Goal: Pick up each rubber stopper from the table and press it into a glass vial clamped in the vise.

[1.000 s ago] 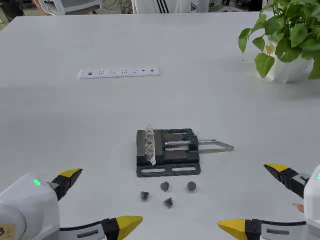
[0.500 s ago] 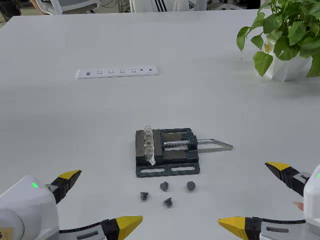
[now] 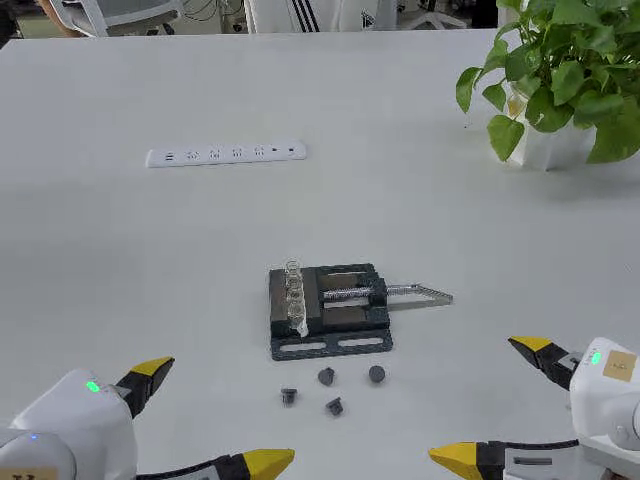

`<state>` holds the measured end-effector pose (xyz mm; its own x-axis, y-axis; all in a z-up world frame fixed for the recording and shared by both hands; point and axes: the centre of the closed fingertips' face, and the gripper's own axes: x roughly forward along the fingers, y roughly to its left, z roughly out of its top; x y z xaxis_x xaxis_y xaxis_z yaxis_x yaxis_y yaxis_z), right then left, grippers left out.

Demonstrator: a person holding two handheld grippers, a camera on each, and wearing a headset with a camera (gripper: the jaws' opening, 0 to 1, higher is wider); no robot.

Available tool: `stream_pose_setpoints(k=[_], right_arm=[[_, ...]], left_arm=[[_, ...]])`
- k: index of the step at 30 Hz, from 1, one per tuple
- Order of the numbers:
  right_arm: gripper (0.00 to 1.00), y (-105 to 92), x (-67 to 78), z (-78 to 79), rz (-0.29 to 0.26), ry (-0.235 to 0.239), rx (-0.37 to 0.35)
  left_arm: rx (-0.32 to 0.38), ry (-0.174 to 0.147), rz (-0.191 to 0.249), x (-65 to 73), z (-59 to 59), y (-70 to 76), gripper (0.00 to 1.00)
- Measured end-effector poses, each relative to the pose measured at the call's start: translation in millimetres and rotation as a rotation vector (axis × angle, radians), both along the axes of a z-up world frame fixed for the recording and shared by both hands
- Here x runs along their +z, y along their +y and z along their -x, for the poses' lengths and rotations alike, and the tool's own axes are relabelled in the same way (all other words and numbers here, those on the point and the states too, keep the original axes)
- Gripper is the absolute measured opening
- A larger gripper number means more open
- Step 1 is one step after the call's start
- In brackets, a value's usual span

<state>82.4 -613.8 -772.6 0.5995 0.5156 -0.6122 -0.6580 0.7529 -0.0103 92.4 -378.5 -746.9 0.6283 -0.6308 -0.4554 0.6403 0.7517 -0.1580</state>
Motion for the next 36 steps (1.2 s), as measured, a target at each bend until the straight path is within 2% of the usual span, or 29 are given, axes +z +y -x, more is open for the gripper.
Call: stream_pose_setpoints(k=[3, 7, 9, 10, 12, 14, 20, 23, 24, 29, 32, 36], right_arm=[[0.99, 0.2, 1.4, -2.7, 0.004, -0.022, 0.005], [0.99, -0.3, 2.5, -3.6, -0.017, -0.013, -0.003], [0.99, -1.3, 5.4, -4.8, 0.001, -0.03, 0.009], [0.97, -2.6, 6.0, -5.3, 0.016, -0.024, 0.01], [0.95, 1.6, 6.1, -5.1, 0.0, -0.006, 0.029], [0.95, 4.2, 6.7, -7.6, 0.015, -0.002, 0.041], [0.89, 27.9, 15.0, -23.5, 0.086, 0.039, 0.208], [0.89, 32.4, 13.7, -33.5, 0.149, 0.065, 0.287], [0.88, 32.9, 10.4, -35.6, 0.181, 0.089, 0.331], [0.76, 46.5, 14.4, -40.2, 0.224, 0.122, 0.469], [0.68, 53.9, 15.0, -37.7, 0.276, 0.161, 0.561], [0.6, 60.8, 8.6, -38.0, 0.336, 0.177, 0.665]], left_arm=[[-0.008, -0.006, -0.017, 1.0, -0.8, 0.5, 0.99], [-0.019, -0.029, -0.03, 8.9, -5.7, 1.5, 0.99], [-0.021, -0.037, -0.03, 9.3, -7.3, 0.8, 0.99], [-0.021, -0.037, -0.03, 9.9, -7.9, 0.3, 0.99], [-0.019, -0.042, -0.029, 11.5, -9.5, -1.3, 0.99], [-0.018, -0.039, -0.025, 11.1, -10.4, -3.3, 0.99], [-0.041, -0.045, -0.033, 10.0, -15.6, -9.9, 0.99], [-0.056, -0.05, -0.043, 9.6, -17.4, -12.9, 0.99], [-0.064, -0.051, -0.048, 9.2, -17.8, -15.2, 0.99], [-0.082, -0.058, -0.054, 8.7, -21.0, -19.5, 0.99], [-0.091, -0.062, -0.058, 9.2, -23.2, -24.4, 0.99], [-0.091, -0.059, -0.043, 10.1, -25.3, -27.9, 0.99]])
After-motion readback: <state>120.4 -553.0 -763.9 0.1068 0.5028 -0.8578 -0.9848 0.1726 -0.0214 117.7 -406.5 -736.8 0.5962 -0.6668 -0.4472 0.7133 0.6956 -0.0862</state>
